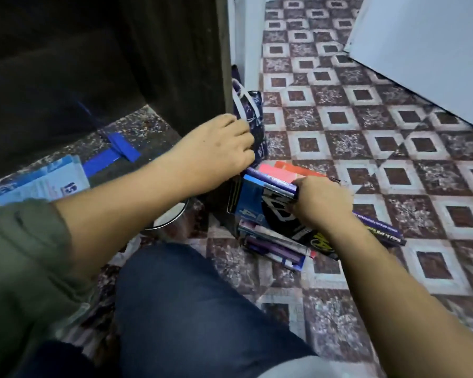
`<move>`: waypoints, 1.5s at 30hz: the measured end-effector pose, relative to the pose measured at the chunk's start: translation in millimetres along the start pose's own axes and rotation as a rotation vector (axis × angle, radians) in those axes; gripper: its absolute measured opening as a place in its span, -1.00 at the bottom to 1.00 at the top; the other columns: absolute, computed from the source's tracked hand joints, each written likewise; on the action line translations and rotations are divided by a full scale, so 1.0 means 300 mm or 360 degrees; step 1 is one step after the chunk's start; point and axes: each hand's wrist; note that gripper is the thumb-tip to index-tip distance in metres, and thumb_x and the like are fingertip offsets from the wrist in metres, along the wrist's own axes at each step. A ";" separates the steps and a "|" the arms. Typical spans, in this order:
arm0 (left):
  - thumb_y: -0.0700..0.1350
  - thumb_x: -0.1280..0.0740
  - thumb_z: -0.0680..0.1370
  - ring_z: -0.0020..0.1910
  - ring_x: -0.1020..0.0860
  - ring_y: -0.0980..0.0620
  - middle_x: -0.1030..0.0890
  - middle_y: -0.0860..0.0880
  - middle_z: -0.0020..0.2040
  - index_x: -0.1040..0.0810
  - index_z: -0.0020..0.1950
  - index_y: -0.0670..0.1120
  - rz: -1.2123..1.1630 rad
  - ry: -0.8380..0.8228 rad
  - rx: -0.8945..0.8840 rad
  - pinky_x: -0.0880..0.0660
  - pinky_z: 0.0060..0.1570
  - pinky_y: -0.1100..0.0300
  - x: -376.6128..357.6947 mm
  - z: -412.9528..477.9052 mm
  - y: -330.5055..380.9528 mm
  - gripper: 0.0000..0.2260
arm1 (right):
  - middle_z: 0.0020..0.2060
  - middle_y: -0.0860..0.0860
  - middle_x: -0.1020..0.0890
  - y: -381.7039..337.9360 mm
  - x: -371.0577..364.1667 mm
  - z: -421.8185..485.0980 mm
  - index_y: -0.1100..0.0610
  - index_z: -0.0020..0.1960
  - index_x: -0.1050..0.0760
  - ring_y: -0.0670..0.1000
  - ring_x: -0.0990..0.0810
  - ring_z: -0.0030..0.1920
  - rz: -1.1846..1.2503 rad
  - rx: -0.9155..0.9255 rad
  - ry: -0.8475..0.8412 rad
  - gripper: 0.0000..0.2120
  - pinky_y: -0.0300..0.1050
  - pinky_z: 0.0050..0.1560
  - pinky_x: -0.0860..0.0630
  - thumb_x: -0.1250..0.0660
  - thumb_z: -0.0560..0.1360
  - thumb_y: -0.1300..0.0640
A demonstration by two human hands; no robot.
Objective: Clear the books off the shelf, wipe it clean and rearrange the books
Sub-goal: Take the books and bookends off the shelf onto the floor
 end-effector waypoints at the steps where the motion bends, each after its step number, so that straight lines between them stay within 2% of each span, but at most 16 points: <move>1: -0.26 -0.15 0.52 0.05 -0.52 -0.21 -0.58 -0.15 -0.11 -0.58 -0.12 -0.16 0.0091 0.0013 -0.0028 -0.39 0.20 -0.15 -0.033 0.028 0.001 -0.79 | 0.04 0.10 -0.63 0.025 0.009 0.026 -0.03 0.14 -0.56 0.18 -0.60 0.07 -0.0029 -0.0035 0.0023 -0.77 -0.07 -0.09 -0.41 -0.31 0.50 0.10; 5: -0.23 -0.11 0.48 -0.06 -0.55 -0.11 -0.58 -0.04 -0.19 -0.60 -0.15 -0.04 0.0409 -0.0196 -0.0031 -0.29 0.38 -0.12 -0.160 0.104 -0.004 -0.73 | 0.09 0.12 -0.62 0.093 0.007 0.163 0.00 0.20 -0.57 0.20 -0.60 0.10 -0.0171 -0.0145 0.0139 -0.70 -0.02 0.02 -0.47 -0.22 0.53 0.21; 8: -0.12 -0.14 0.53 -0.02 -0.49 0.02 -0.59 0.10 -0.08 -0.59 0.00 0.07 0.0564 -0.0566 0.0052 -0.16 0.17 -0.01 -0.244 0.127 0.031 -0.75 | 0.02 0.10 -0.65 0.115 -0.045 0.269 0.02 0.13 -0.60 0.19 -0.60 0.09 -0.0204 -0.0130 0.0300 -0.74 -0.09 -0.07 -0.37 -0.23 0.52 0.20; 11: -0.14 -0.22 0.45 -0.18 -0.47 0.01 -0.54 0.10 -0.25 -0.61 -0.18 0.03 0.0576 -0.0706 -0.0057 -0.21 -0.05 0.07 -0.270 0.132 0.066 -0.83 | -0.01 0.08 -0.66 0.121 -0.157 0.357 0.02 0.11 -0.57 0.16 -0.59 0.08 -0.0169 -0.0081 0.0475 -0.76 -0.04 0.05 -0.33 -0.19 0.54 0.19; 14: -0.15 -0.24 0.44 -0.18 -0.45 0.01 -0.49 0.09 -0.27 -0.57 -0.20 0.04 0.0517 -0.0625 -0.0065 -0.18 -0.09 0.08 -0.317 0.135 0.073 -0.86 | 0.10 0.05 -0.63 0.139 -0.330 0.412 0.01 0.26 -0.46 0.15 -0.56 0.14 -0.0193 -0.0010 0.0442 -0.66 0.05 0.18 -0.30 -0.14 0.55 0.24; 16: -0.18 -0.20 0.43 -0.20 -0.45 0.00 -0.47 0.07 -0.29 -0.55 -0.24 0.02 0.0554 -0.0533 -0.0019 -0.18 -0.11 0.08 -0.323 0.137 0.069 -0.83 | 0.12 0.04 -0.61 0.159 -0.439 0.424 0.01 0.28 -0.44 0.14 -0.57 0.14 -0.0245 0.0006 0.0237 -0.66 0.05 0.21 -0.30 -0.13 0.57 0.24; 19: -0.28 -0.18 0.42 -0.27 -0.42 -0.02 -0.41 0.03 -0.35 -0.50 -0.33 -0.04 0.0576 -0.0426 0.0044 -0.22 -0.15 0.08 -0.334 0.131 0.066 -0.79 | 0.11 0.06 -0.62 0.188 -0.579 0.413 0.03 0.24 -0.50 0.13 -0.58 0.14 -0.0323 0.0046 -0.0133 -0.70 -0.02 0.12 -0.39 -0.11 0.59 0.21; 22: -0.31 -0.17 0.43 -0.28 -0.40 -0.02 -0.39 0.02 -0.36 -0.48 -0.33 -0.05 0.0602 -0.0359 0.0045 -0.23 -0.14 0.09 -0.353 0.128 0.073 -0.77 | 0.20 0.07 -0.54 0.201 -0.665 0.392 0.04 0.31 -0.40 0.16 -0.49 0.21 -0.0180 -0.0023 -0.0301 -0.69 -0.01 0.09 -0.46 -0.21 0.58 0.13; 25: -0.31 -0.12 0.43 -0.27 -0.40 0.00 -0.39 0.04 -0.36 -0.49 -0.32 -0.02 0.0627 -0.0390 0.0045 -0.21 -0.12 0.09 -0.340 0.134 0.077 -0.73 | 0.39 0.05 -0.34 0.204 -0.696 0.363 0.04 0.43 -0.26 0.16 -0.34 0.36 -0.0009 -0.0068 -0.0511 -0.39 0.05 0.17 -0.47 -0.42 0.47 -0.04; 30: -0.25 -0.17 0.47 -0.20 -0.42 0.00 -0.44 0.05 -0.28 -0.55 -0.19 0.01 0.0549 -0.0294 -0.0043 -0.18 -0.05 0.06 -0.344 0.121 0.085 -0.78 | 0.57 0.00 0.01 0.212 -0.677 0.316 0.00 0.57 0.04 0.14 -0.12 0.50 0.0045 -0.0015 -0.0706 -0.17 0.11 0.34 -0.39 -0.39 0.49 -0.08; 32: -0.31 -0.05 0.49 -0.20 -0.46 -0.04 -0.49 0.01 -0.27 -0.58 -0.17 -0.05 0.0386 -0.0145 -0.0059 -0.24 0.08 0.03 -0.329 0.097 0.078 -0.66 | 0.54 0.05 -0.09 0.174 -0.618 0.298 0.03 0.57 -0.03 0.16 -0.25 0.46 0.0080 0.0025 -0.0849 -0.19 0.12 0.33 -0.40 -0.37 0.48 -0.14; 34: -0.33 0.09 0.55 -0.12 -0.54 -0.10 -0.57 -0.07 -0.20 -0.61 -0.11 -0.12 0.0152 0.0073 -0.0094 -0.28 0.28 0.00 -0.316 0.041 0.069 -0.54 | 0.42 0.10 -0.34 0.102 -0.549 0.271 0.09 0.49 -0.23 0.18 -0.43 0.32 0.0051 0.0111 -0.0848 -0.34 0.10 0.25 -0.46 -0.34 0.50 -0.16; 36: -0.32 0.02 0.61 -0.01 -0.58 -0.13 -0.60 -0.12 -0.11 -0.61 -0.06 -0.15 -0.0128 0.0192 -0.0052 -0.35 0.30 -0.02 -0.312 -0.058 0.067 -0.61 | 0.26 0.13 -0.49 -0.003 -0.470 0.234 0.11 0.37 -0.38 0.19 -0.52 0.20 0.0048 0.0242 -0.0701 -0.49 0.06 0.14 -0.51 -0.30 0.53 -0.14; 39: -0.16 -0.31 0.49 -0.12 -0.57 -0.13 -0.58 -0.08 -0.13 -0.61 -0.03 -0.11 -0.0468 -0.0009 0.0420 -0.49 -0.08 -0.02 -0.333 -0.294 0.053 -0.88 | 0.16 0.13 -0.56 -0.203 -0.330 0.175 0.06 0.31 -0.44 0.19 -0.56 0.14 0.0143 0.0509 -0.0520 -0.62 0.02 0.04 -0.51 -0.27 0.54 -0.07; 42: -0.10 -0.44 0.37 -0.12 -0.59 -0.20 -0.58 -0.12 -0.11 -0.59 0.04 -0.11 -0.0639 -0.0368 0.1111 -0.51 -0.16 -0.04 -0.353 -0.588 0.033 -0.73 | 0.19 0.09 -0.55 -0.420 -0.218 0.136 0.03 0.31 -0.45 0.17 -0.54 0.18 0.0196 0.0866 -0.0356 -0.62 -0.01 0.09 -0.50 -0.27 0.52 -0.02; 45: 0.02 -0.49 0.36 0.08 -0.52 -0.22 -0.53 -0.15 0.12 -0.47 0.28 -0.08 -0.0659 -0.0972 0.1678 -0.47 -0.02 -0.06 -0.359 -0.868 0.034 -0.47 | 0.22 0.05 -0.53 -0.638 -0.161 0.117 0.01 0.34 -0.44 0.12 -0.53 0.19 0.0260 0.1138 -0.0269 -0.61 -0.04 0.08 -0.46 -0.28 0.53 -0.02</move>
Point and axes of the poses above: each hand's wrist, its own z-axis towards the middle knuckle, its own x-axis out of the back of the hand, y = z × x
